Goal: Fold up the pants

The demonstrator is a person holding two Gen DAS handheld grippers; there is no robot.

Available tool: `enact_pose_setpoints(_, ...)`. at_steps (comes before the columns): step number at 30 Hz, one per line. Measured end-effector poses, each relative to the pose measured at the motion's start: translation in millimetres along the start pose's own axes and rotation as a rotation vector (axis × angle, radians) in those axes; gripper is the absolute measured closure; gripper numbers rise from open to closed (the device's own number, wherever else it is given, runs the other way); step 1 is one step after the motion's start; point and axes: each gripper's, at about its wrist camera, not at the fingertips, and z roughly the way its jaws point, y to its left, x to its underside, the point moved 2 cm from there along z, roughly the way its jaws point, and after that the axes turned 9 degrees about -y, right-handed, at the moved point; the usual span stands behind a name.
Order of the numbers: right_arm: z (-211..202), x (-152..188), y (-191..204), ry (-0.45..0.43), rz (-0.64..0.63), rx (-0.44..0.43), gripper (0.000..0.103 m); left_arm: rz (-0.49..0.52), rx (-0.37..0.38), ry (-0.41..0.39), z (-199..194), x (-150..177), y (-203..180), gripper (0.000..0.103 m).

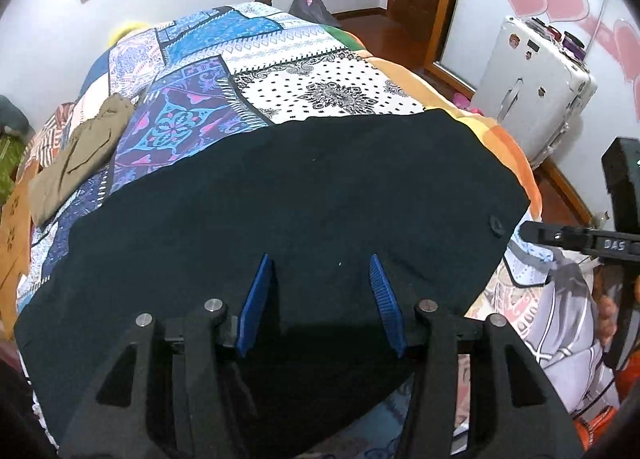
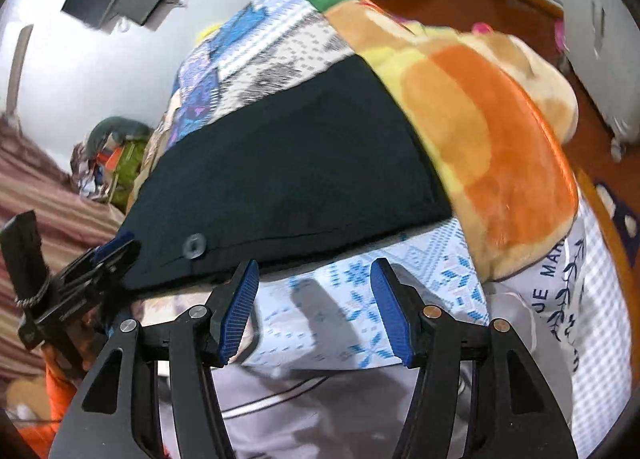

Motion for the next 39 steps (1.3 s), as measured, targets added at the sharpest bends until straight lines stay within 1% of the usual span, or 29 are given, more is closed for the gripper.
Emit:
enact_pose_setpoints(8,-0.5,-8.2,-9.8,-0.055,0.078,-0.047,0.048,-0.004,-0.025,-0.010,7.8,-3.4,-3.3,0.044)
enact_pose_setpoints(12,0.6,-12.5,-15.7,-0.074,0.101,-0.042,0.049,-0.004,-0.032,-0.012,8.7,-3.7,-4.7,0.043)
enact_pose_setpoints(16,-2.3,-17.2,-13.0,-0.111,0.074,-0.004,0.049,-0.003,-0.031,-0.013,8.5,-3.4,-4.9,0.043)
enact_pose_setpoints(17,-4.5,-17.3,-11.3,-0.117,0.065,0.000,0.051,-0.004,-0.031,-0.015,8.7,-3.4,-5.0,0.043)
enact_pose_setpoints(19,-5.5,-20.7,-7.5,-0.129,0.039,0.002,0.074,-0.005,-0.030,-0.017,8.6,-3.6,-4.9,0.043)
enact_pose_setpoints(20,-6.2,-21.9,-4.4,-0.130,0.018,0.000,0.080,-0.006,-0.030,-0.019,8.4,-3.7,-4.9,0.043)
enact_pose_setpoints(21,-7.7,-23.5,-0.6,-0.137,-0.006,0.000,0.089,-0.008,-0.029,-0.020,8.2,-3.9,-4.8,0.043)
enact_pose_setpoints(22,-10.4,-25.1,3.7,-0.152,-0.031,0.007,0.091,-0.011,-0.027,-0.021,7.5,-3.9,-4.0,0.043)
enact_pose_setpoints(25,-20.9,-29.1,16.5,-0.190,-0.089,0.008,0.093,-0.017,-0.019,-0.027,3.6,-3.2,-1.5,0.044)
enact_pose_setpoints(29,-32.4,-39.9,37.6,-0.234,-0.135,-0.011,0.094,-0.031,-0.017,-0.058,-8.5,-3.5,7.3,0.044)
enact_pose_setpoints(31,-37.7,-46.6,54.4,-0.254,-0.164,-0.030,0.094,-0.045,-0.019,-0.082,-17.1,-4.4,14.3,0.044)
enact_pose_setpoints(35,-45.8,-60.0,95.6,-0.286,-0.227,-0.096,0.094,-0.083,-0.034,-0.138,-38.3,-4.9,35.6,0.044)
enact_pose_setpoints(39,-43.6,-67.0,140.1,-0.303,-0.314,-0.142,0.094,-0.130,-0.063,-0.187,-59.3,1.6,63.7,0.044)
